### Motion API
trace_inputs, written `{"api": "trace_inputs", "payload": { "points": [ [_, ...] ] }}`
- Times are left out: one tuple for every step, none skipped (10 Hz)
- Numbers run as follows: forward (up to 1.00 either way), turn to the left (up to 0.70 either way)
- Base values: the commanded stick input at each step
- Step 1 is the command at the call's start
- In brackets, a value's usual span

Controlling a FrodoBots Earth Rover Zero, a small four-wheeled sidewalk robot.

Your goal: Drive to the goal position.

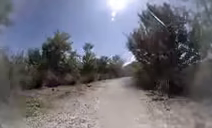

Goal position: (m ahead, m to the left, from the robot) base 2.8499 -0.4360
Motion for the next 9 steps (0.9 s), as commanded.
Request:
{"api": "trace_inputs", "payload": {
  "points": [
    [0.45,0.0],
    [0.45,0.0],
    [0.45,0.0],
    [0.45,0.0],
    [0.45,0.0],
    [0.45,0.0],
    [0.45,0.0],
    [0.45,0.0],
    [0.45,0.0]
  ]
}}
